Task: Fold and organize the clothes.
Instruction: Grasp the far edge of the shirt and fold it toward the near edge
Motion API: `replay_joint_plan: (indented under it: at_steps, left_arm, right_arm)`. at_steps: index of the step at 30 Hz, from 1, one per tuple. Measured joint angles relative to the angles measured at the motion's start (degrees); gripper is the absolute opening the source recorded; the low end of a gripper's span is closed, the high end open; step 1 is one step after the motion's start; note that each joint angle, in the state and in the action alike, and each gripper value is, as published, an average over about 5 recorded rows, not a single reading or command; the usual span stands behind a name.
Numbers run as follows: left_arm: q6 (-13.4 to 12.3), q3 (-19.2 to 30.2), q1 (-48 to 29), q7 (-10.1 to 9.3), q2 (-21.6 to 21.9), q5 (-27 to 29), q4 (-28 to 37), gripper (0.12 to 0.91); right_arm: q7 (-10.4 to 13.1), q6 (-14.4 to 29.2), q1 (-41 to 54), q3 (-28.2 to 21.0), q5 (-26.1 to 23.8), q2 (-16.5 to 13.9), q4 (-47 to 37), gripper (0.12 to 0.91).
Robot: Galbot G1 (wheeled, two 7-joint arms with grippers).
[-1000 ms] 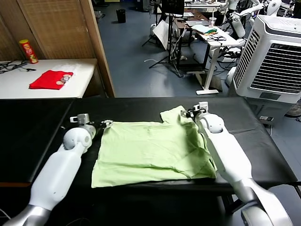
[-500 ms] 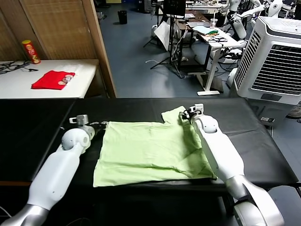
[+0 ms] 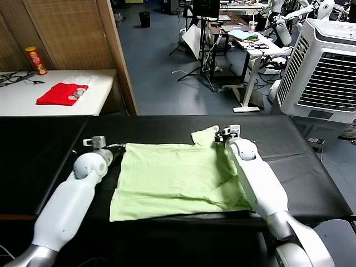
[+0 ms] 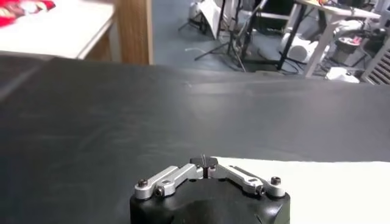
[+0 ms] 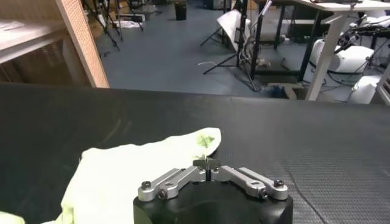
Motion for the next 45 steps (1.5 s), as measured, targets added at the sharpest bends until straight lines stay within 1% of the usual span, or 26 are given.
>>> replay_joint_plan:
  at_steps: [5, 10, 16, 22, 32, 38, 45]
  left_arm:
    - [0.0, -0.9, 1.0, -0.02, 0.6, -0.4, -1.9, 0.126]
    - [0.1, -2.1, 2.7, -0.01, 0.9, -0.6, -4.3, 0.126]
    - [0.5, -3.9, 5.6, -0.43, 2.0, -2.0, -8.6, 0.126]
    - [0.9, -5.9, 9.9, -1.29, 3.8, -3.7, -15.2, 0.126]
    - [1.7, -9.8, 18.9, -2.97, 6.6, -5.1, -27.5, 0.126]
    - [2.5, -13.0, 23.6, -3.80, 7.6, -4.9, -33.4, 0.126]
    - [2.6, -17.6, 29.7, -3.62, 7.7, -3.7, -38.8, 0.126]
  right_arm:
    - [0.0, -0.1, -1.0, 0.7, 0.5, -0.7, 2.1, 0.121]
    - [-0.5, -0.2, -2.7, 1.6, 3.2, -2.3, 6.9, 0.121]
    - [-0.9, 0.0, -6.5, 2.9, 6.7, -5.4, 16.3, 0.121]
    - [-0.7, -0.5, -11.5, 4.8, 8.9, -9.2, 26.0, 0.121]
    - [0.6, -3.4, -19.7, 8.2, 10.1, -15.2, 36.8, 0.121]
    - [2.6, -7.5, -25.3, 9.7, 10.3, -18.0, 43.3, 0.121]
    - [4.9, -11.3, -32.3, 11.5, 10.3, -20.1, 50.4, 0.121]
